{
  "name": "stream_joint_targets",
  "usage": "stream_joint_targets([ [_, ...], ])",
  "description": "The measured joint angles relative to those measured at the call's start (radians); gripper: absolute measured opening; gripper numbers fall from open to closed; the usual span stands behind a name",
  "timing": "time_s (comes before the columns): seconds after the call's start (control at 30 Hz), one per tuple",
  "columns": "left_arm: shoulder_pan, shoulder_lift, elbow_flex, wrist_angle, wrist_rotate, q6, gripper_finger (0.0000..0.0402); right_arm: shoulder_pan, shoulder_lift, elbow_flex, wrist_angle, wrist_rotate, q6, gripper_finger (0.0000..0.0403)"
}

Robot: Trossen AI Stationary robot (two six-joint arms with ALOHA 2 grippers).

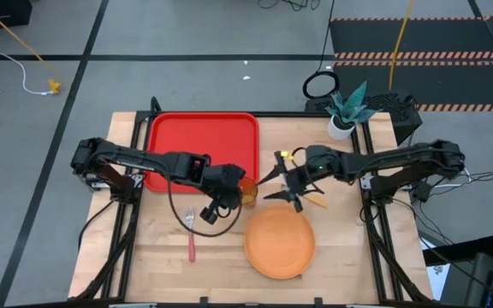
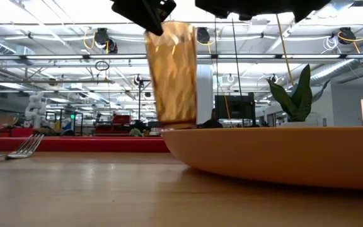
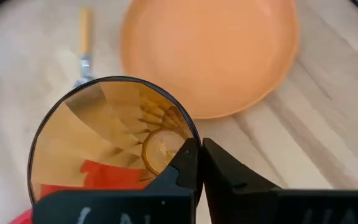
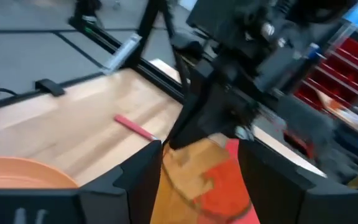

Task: Pick and place plate/cup/fork/spoon on tray
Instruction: Put the brown cup on the red tray

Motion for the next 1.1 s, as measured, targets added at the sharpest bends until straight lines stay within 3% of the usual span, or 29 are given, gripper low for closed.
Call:
stream_joint_targets([
  [0.27,0.000,-0.110,0.000,-0.020,-0.152,-0.095,0.0007,0.000,-0.133,-0.001,-0.212,0.160,0.025,0.0204],
  [0.67,0.063,-0.326,0.001,-0.139,-0.341,-0.189,0.0010,0.000,-0.185,-0.002,-0.364,0.168,0.025,0.0203],
  [0.8,0.124,-0.374,0.001,-0.200,-0.404,-0.212,0.0007,0.000,-0.186,-0.002,-0.414,0.218,0.026,0.0203],
  [1.1,0.320,-0.419,-0.002,-0.314,-0.424,-0.278,0.0011,0.000,-0.186,-0.002,-0.453,0.235,0.052,0.0203],
])
